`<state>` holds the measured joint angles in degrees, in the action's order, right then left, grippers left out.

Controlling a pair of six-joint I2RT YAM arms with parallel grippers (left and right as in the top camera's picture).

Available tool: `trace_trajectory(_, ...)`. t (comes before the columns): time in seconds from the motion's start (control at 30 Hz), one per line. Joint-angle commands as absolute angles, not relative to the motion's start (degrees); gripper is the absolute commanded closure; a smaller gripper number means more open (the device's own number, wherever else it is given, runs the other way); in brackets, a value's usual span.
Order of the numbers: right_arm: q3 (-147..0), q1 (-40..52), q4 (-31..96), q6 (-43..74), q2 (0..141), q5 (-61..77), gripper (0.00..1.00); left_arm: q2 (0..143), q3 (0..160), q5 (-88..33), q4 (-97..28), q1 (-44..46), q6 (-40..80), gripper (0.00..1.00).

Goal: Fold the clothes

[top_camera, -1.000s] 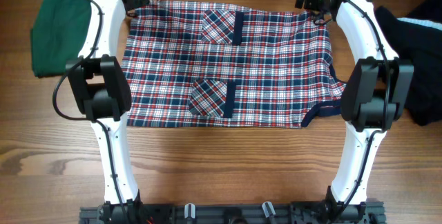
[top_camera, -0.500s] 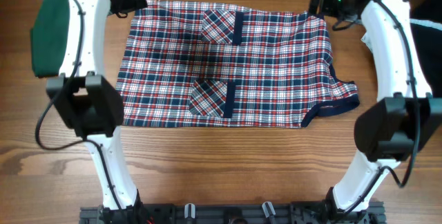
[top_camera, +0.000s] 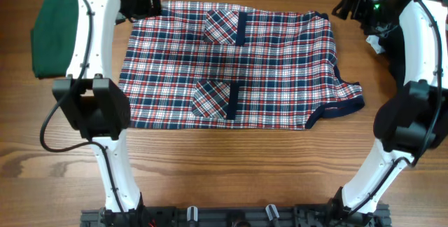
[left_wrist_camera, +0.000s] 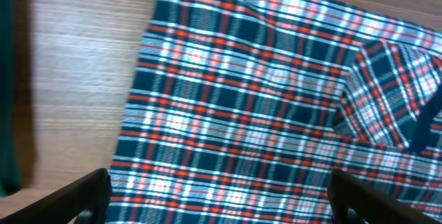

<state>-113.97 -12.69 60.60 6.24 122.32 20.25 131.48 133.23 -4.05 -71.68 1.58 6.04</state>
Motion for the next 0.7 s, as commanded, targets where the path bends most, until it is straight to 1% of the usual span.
trace_trajectory(0.0,-114.2,-11.7,60.3,4.3,127.1,23.7,0.13,133.8,133.1,-4.9,-71.6,3.1,4.7,0.0)
trace_trajectory(0.07,-114.2,-11.7,60.1,4.5,128.8,23.7,0.18,134.3,133.1,-4.9,-71.9,3.6,4.7,0.01)
trace_trajectory(0.17,-114.2,-11.7,59.4,4.8,131.2,23.7,0.35,134.6,133.1,-4.2,-72.4,4.1,4.7,0.02)
trace_trajectory(0.27,-114.1,-11.7,57.8,5.0,132.5,23.6,0.44,134.7,133.1,-4.0,-72.4,4.1,4.7,0.03)
trace_trajectory(0.43,-114.0,-11.4,55.2,6.9,134.0,21.2,0.53,134.7,133.1,-4.0,-72.4,4.1,4.7,0.03)
trace_trajectory(0.57,-114.0,-10.7,53.9,7.7,135.5,18.7,0.55,134.7,133.1,-4.0,-72.5,4.1,4.7,0.04)
trace_trajectory(0.67,-114.0,-9.9,53.4,8.1,136.2,17.2,0.6,134.7,133.1,-4.0,-72.6,4.1,4.7,0.04)
